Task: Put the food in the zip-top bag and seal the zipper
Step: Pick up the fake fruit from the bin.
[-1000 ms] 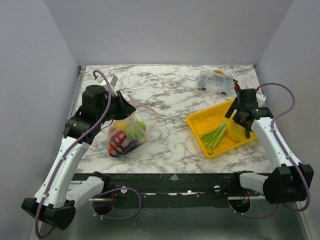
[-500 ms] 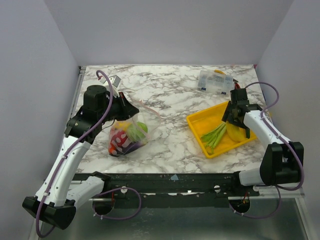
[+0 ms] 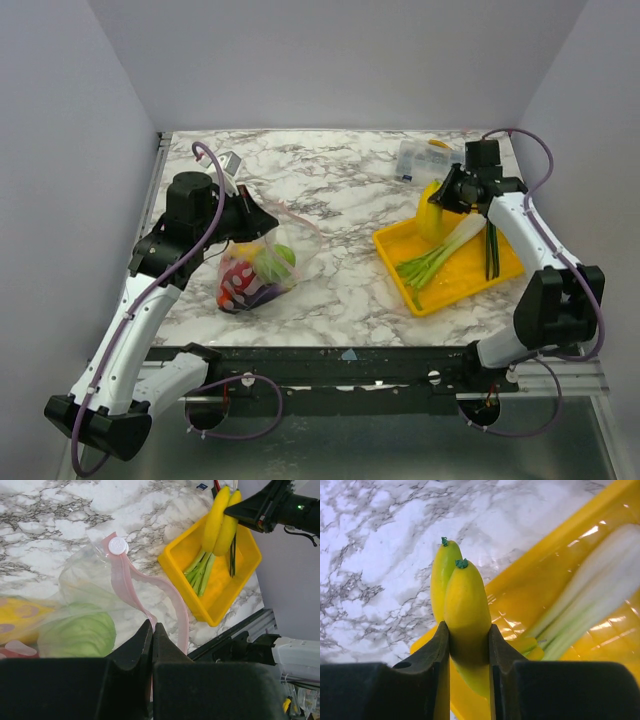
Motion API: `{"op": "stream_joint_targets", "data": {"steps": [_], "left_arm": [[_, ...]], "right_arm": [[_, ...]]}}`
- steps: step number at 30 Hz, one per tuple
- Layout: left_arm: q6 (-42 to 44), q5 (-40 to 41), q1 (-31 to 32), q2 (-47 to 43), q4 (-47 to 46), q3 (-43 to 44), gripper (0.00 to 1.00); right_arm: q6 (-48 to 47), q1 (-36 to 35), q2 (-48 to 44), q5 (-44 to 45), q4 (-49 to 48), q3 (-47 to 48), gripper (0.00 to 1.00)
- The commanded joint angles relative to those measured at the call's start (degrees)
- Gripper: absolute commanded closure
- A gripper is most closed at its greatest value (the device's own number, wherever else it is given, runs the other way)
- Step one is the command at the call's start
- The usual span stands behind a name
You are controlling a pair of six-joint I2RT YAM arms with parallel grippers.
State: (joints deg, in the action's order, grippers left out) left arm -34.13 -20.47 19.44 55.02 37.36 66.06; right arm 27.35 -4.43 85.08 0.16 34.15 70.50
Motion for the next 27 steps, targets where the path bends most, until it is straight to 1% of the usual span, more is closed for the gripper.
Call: {"op": "stream_joint_targets", "data": {"steps": [1, 4, 5, 9, 12, 16, 18, 20, 22, 23, 25, 26, 27], "left_arm": [[-0.59, -1.73, -0.46, -1.84, -1.71, -0.23, 1.0], [-0.07, -1.35, -0.47, -2.24, -1.01, -0.19, 1.0], [0.11, -1.09, -0.46, -2.42, -0.75, -0.06, 1.0], [0.38, -0.95, -0.45, -2.39, -0.6, -0.23, 1.0], [0.12, -1.65, -0.46, -1.94, -1.14, -0.37, 1.0], [-0.32, -2.31, -0.46, -1.52, -1.83, -0.58, 1.0], [-0.32, -2.43, -0.46, -1.41, -1.69, -0.63, 1.0], [-0.19, -2.3, -0.46, -1.47, -1.53, -0.67, 1.0], [-0.15, -2.16, -0.46, -1.53, -1.46, -0.84, 1.0], [-0.14, -2.27, -0.46, -1.47, -1.5, -0.92, 1.0], [-0.38, -2.77, -0.46, -1.41, -1.67, -1.02, 1.0], [-0.5, -3.2, -0.46, -1.41, -1.88, -1.11, 1.0], [-0.67, -3.39, -0.45, -1.34, -2.02, -1.11, 1.0]], "right_arm": [[2.2, -0.15, 7.63, -8.87, -2.58, 1.7, 0.7], [0.44, -0.22, 11.19, -8.14, -2.41, 1.75, 0.64], [0.09, -0.22, 11.17, -7.82, -3.13, 1.0, 0.58], [-2.25, -0.22, 8.84, -6.32, -5.37, -1.97, 0.42], [-4.15, -0.23, 6.37, -6.08, -4.98, -2.96, 0.27], [-5.07, -0.23, 2.2, -9.62, -7.9, -7.37, 0.12], [-4.85, -0.44, 0.19, -10.39, -9.04, -10.01, 0.07], [-4.71, -0.81, -2.55, -11.43, -11.59, -13.62, 0.05], [-4.19, -1.23, -4.98, -12.26, -14.83, -17.27, 0.06], [-4.02, -1.49, -5.82, -12.27, -16.5, -18.65, 0.1], [-4.21, -2.09, -7.31, -11.19, -19.35, -21.27, 0.26], [-4.47, -2.28, -7.98, -10.38, -20.92, -22.23, 0.3], [-4.66, -2.33, -8.46, -9.72, -22.43, -23.44, 0.39]]}}
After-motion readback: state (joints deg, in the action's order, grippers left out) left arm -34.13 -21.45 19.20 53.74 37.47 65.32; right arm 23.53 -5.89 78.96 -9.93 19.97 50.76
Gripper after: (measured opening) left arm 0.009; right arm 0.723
